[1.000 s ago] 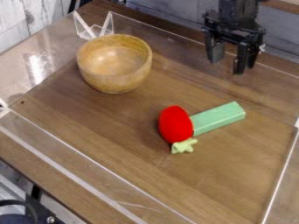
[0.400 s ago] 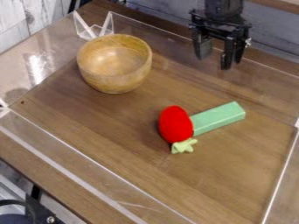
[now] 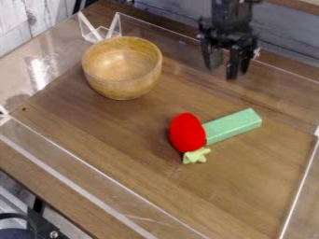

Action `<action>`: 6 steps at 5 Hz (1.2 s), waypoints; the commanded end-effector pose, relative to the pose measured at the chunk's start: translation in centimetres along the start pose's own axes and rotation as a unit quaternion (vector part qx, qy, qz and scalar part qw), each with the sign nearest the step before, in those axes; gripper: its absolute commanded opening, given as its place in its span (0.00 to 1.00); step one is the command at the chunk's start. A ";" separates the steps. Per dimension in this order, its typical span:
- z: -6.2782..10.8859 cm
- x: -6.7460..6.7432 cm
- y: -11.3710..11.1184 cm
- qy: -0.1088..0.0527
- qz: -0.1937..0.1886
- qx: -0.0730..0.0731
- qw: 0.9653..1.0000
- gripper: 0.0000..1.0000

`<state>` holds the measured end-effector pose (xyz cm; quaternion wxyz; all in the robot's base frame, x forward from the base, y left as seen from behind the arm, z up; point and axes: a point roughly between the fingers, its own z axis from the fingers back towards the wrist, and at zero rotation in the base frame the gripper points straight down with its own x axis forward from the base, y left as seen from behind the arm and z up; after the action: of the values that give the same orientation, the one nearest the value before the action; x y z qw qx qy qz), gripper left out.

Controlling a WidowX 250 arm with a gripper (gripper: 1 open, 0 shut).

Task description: Remove the green block from the brown bowl and put it on the table

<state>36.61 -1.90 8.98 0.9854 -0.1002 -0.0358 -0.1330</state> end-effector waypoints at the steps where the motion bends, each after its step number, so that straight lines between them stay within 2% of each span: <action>1: 1.1 0.4 0.6 -0.040 0.015 0.015 0.999 0.00; 3: -1.2 0.0 1.9 -0.040 0.010 0.013 0.999 0.00; 5: -1.5 0.7 -0.7 -0.044 -0.025 0.010 0.999 0.00; 6: -0.8 0.7 -0.5 -0.053 -0.003 0.014 0.999 1.00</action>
<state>36.66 -2.91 5.64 0.9855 -0.1008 -0.0494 -0.1274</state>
